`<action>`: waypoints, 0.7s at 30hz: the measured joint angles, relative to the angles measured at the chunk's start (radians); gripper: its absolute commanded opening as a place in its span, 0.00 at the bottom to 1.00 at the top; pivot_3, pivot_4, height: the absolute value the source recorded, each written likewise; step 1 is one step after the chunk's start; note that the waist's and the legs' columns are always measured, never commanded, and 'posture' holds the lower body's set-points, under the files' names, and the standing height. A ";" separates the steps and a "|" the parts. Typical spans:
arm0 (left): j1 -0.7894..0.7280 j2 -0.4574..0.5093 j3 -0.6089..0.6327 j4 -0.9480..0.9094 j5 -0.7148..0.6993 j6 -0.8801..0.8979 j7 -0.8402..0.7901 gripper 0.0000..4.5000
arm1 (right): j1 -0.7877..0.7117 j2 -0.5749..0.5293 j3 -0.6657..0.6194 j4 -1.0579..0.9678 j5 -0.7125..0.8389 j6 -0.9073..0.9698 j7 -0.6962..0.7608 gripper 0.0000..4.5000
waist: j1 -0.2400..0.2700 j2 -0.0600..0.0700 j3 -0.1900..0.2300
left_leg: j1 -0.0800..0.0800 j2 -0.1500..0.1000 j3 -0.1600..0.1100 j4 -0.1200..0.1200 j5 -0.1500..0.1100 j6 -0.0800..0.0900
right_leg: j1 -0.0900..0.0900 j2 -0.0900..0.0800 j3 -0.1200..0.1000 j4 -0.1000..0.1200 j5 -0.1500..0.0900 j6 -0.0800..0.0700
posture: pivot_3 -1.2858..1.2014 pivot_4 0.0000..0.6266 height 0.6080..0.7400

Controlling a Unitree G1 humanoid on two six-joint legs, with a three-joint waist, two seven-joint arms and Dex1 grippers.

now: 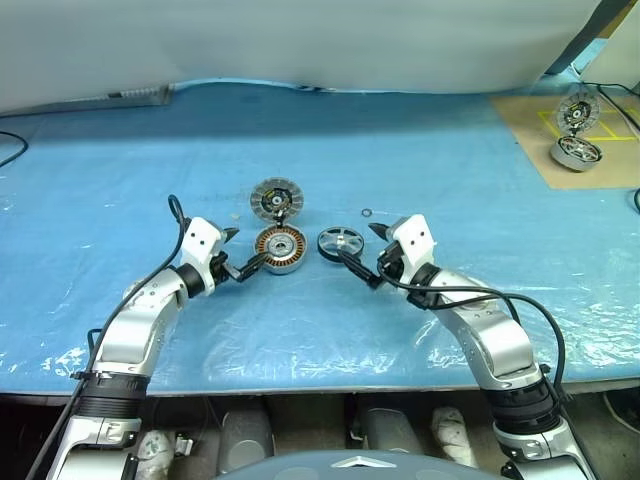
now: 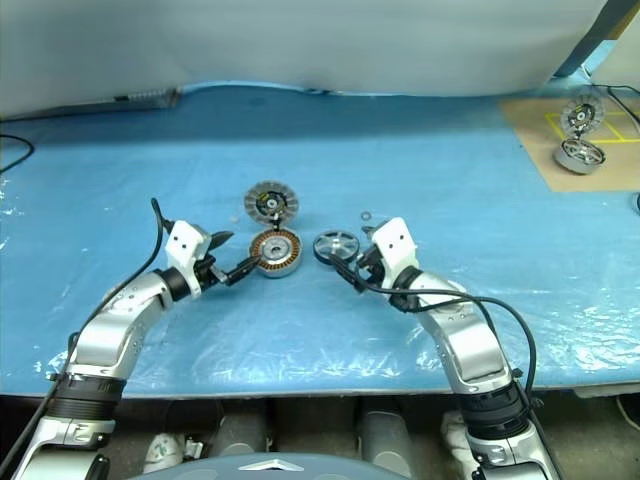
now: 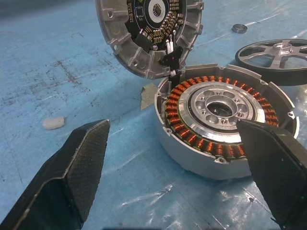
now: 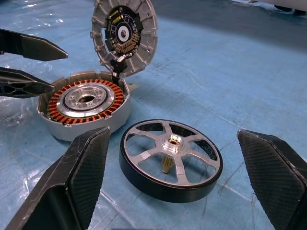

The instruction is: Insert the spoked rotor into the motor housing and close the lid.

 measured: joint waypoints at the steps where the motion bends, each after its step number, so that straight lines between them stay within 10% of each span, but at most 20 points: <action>1: 0.000 0.000 0.000 -0.003 0.000 0.002 0.000 1.00 | 0.000 0.000 0.000 0.000 0.000 0.000 0.000 0.99 | 0.000 0.000 0.000 | 0.000 0.000 0.000 0.000 0.000 0.000 | 0.000 0.000 0.000 0.000 0.000 0.000 | 0.52 0.24 1.00; 21: 0.010 0.000 -0.002 0.001 0.008 -0.014 -0.007 1.00 | -0.002 0.008 0.001 0.000 -0.002 -0.001 0.000 0.99 | 0.000 0.000 0.000 | 0.000 0.000 0.000 0.001 0.000 0.000 | 0.000 0.000 0.000 0.001 0.000 0.000 | 0.52 0.24 1.00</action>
